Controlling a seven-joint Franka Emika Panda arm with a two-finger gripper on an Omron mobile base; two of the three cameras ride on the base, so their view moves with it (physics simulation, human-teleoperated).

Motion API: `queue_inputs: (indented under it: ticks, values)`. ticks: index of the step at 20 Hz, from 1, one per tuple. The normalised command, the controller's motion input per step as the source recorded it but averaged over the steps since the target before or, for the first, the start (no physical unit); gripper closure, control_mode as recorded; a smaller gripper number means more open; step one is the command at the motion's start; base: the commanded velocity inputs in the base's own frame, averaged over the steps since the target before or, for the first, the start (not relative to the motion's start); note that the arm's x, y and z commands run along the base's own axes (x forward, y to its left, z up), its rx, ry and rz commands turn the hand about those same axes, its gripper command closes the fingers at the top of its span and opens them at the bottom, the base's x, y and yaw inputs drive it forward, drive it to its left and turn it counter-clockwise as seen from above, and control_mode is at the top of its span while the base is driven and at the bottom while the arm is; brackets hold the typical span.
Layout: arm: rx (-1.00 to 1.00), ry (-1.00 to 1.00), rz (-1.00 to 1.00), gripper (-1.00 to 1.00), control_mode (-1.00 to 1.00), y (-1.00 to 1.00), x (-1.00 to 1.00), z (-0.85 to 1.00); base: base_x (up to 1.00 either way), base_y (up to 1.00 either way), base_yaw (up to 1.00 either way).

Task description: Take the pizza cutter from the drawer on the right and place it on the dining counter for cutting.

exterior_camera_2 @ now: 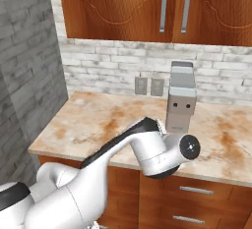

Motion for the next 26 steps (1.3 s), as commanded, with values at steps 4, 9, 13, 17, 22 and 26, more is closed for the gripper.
queue_inputs:
  ticks: [4,9,13,17,22,26]
  values:
    - [0.17,-0.08,-0.26,-1.0,-1.0,-0.46,-0.02,-0.69,0.0,0.0,0.0]
    - [0.21,-0.12,-0.27,-1.0,-1.0,-0.49,-0.09,-0.71,0.0,0.0,0.0]
    - [0.19,-0.12,-0.27,-1.0,-1.0,-0.44,-0.22,-0.62,0.0,0.0,0.0]
    - [0.13,-0.15,-0.17,-1.0,-1.0,-0.63,-0.01,-0.77,0.0,0.0,0.0]
    - [0.13,-0.16,-0.16,-1.0,-1.0,-0.59,0.0,-0.7,0.0,0.0,0.0]
    - [0.08,-0.11,-0.12,-1.0,-1.0,-0.53,0.0,-0.53,0.0,0.0,0.0]
